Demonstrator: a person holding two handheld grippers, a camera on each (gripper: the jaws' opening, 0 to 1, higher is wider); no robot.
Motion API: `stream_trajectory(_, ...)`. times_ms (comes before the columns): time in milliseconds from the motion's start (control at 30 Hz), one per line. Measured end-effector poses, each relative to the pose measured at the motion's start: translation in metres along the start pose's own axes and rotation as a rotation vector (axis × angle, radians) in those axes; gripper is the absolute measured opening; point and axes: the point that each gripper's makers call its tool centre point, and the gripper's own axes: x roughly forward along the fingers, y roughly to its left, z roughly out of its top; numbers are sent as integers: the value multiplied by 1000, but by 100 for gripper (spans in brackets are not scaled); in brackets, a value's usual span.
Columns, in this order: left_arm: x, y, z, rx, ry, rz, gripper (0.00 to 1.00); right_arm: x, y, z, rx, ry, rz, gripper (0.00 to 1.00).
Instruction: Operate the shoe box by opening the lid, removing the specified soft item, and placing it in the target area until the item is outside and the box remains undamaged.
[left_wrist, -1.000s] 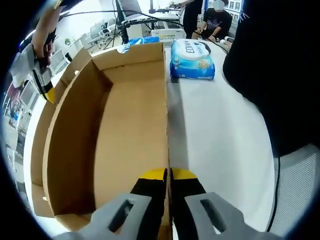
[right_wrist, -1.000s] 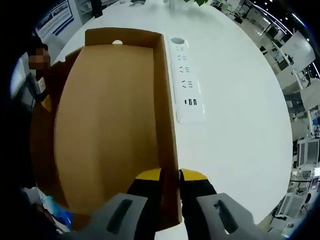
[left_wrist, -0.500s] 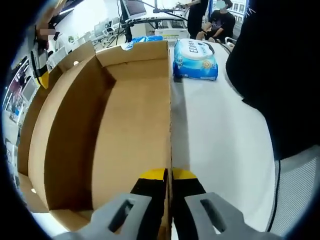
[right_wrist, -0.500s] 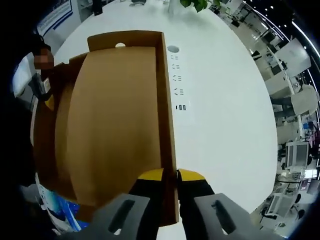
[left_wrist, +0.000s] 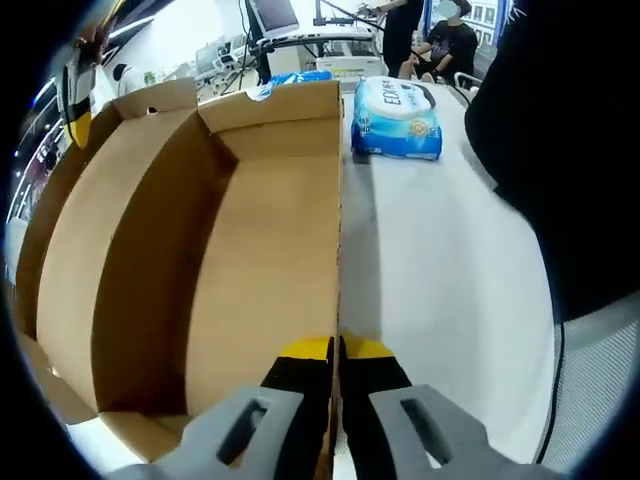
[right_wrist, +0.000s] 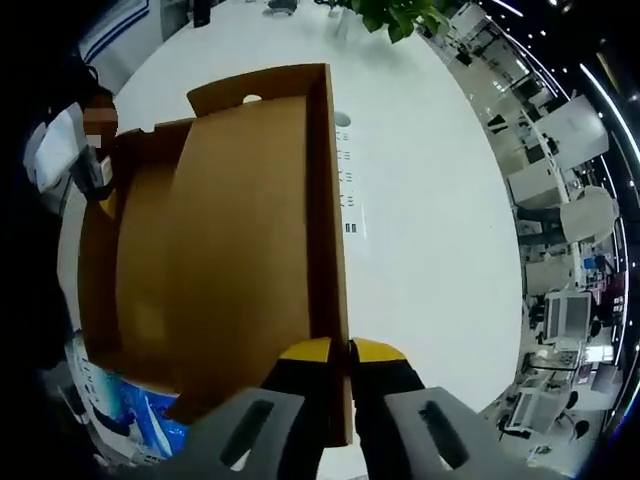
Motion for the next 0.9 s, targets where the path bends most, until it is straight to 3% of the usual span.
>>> stream_trajectory(333,0,0,0,5,7,11,0,-26,6,4,-39,-14,-61,1)
stream_trajectory(467,0,-1,1,-5,0,8,0,-27,-3,3,-34,-23,-80,1)
stream_trajectory(900,1,-2,1,2,5,10,0,-60,18,10,-75,-47,-161,1)
